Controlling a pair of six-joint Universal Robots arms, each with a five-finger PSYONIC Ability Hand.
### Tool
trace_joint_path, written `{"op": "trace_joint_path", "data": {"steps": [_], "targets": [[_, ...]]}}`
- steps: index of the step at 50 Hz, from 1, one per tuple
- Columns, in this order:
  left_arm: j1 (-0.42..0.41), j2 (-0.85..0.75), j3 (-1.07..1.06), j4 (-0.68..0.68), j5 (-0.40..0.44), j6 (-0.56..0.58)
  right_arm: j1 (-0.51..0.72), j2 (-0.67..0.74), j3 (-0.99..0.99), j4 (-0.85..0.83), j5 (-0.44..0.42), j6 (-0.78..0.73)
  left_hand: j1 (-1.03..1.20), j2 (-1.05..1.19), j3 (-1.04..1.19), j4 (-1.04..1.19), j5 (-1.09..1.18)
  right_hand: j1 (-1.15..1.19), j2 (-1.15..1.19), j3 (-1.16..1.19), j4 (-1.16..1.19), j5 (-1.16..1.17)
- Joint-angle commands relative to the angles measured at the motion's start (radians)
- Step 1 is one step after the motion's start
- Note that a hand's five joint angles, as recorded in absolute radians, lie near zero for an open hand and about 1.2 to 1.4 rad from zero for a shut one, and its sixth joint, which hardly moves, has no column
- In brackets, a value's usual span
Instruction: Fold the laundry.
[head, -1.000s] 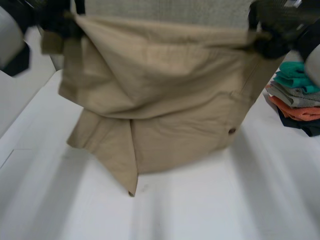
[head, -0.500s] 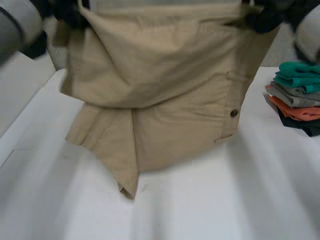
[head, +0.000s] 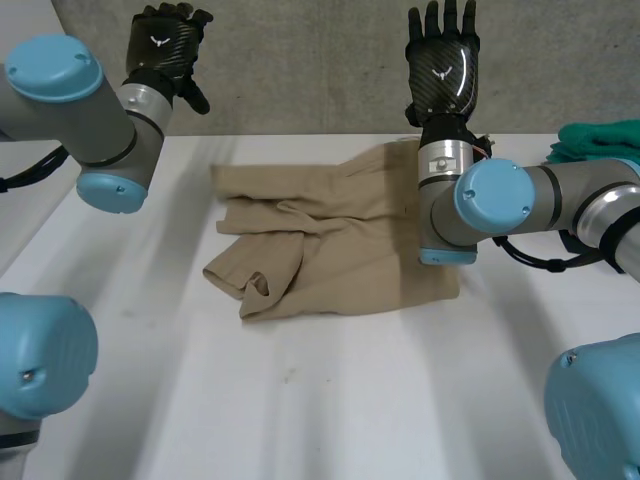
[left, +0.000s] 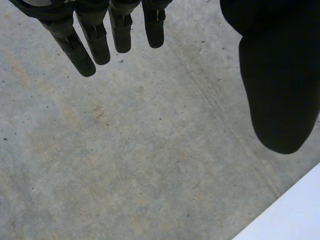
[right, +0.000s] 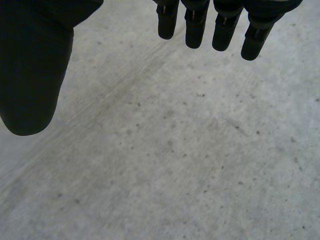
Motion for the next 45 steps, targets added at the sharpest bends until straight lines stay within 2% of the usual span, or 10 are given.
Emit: {"op": "trace_joint_path", "data": {"steps": [1,7,10,15,21,28,33,37,42,45], "targets": [[0.001,0.208,-0.296,0.047,-0.033,0.008,-0.028,-0.135,0.065,0.286,-0.013,0.108,-0.03,-0.031,-0.037,-0.026,-0.05,-0.049,-0.036,-0.036,-0.044,-0.05],[-0.038,0.457,-0.624,-0.015,-0.057,0.031,-0.058,-0.321,0.225,0.556,-0.075,0.115,-0.03,-0.031,-0.037,-0.026,-0.05,-0.049,-0.036,-0.036,-0.044,-0.05],[-0.067,0.549,-0.756,-0.064,-0.054,0.035,-0.072,-0.387,0.312,0.633,-0.104,0.104,-0.03,-0.031,-0.037,-0.026,-0.05,-0.049,-0.036,-0.036,-0.044,-0.05],[-0.168,0.702,-1.035,-0.13,-0.039,0.035,-0.112,-0.52,0.526,0.752,-0.173,0.078,-0.03,-0.031,-0.037,-0.026,-0.05,-0.049,-0.036,-0.036,-0.044,-0.05],[-0.289,0.727,-1.209,-0.068,-0.043,0.031,-0.136,-0.588,0.713,0.776,-0.224,0.05,-0.03,-0.031,-0.037,-0.026,-0.05,-0.049,-0.036,-0.036,-0.044,-0.05],[-0.394,0.606,-1.234,0.055,-0.111,0.037,-0.146,-0.597,0.862,0.713,-0.259,0.027,-0.03,-0.031,-0.037,-0.026,-0.05,0.203,0.216,0.217,0.208,0.202],[-0.395,0.488,-1.153,0.098,-0.215,0.066,-0.137,-0.585,0.921,0.641,-0.267,0.029,-0.03,-0.031,-0.037,-0.026,-0.05,0.453,0.466,0.466,0.458,0.451],[-0.351,0.395,-1.067,0.092,-0.313,0.114,-0.118,-0.579,0.956,0.584,-0.271,0.021,-0.03,-0.031,-0.037,-0.026,-0.05,0.641,0.654,0.654,0.646,0.639],[-0.239,0.292,-0.969,0.078,-0.419,0.225,-0.11,-0.562,0.978,0.526,-0.325,-0.005,-0.03,-0.031,-0.037,-0.026,-0.05,0.741,0.754,0.754,0.746,0.739],[-0.181,0.276,-0.946,0.07,-0.451,0.259,-0.112,-0.551,0.981,0.524,-0.365,-0.026,-0.03,-0.031,-0.037,-0.026,-0.05,0.738,0.751,0.751,0.743,0.736]]}}
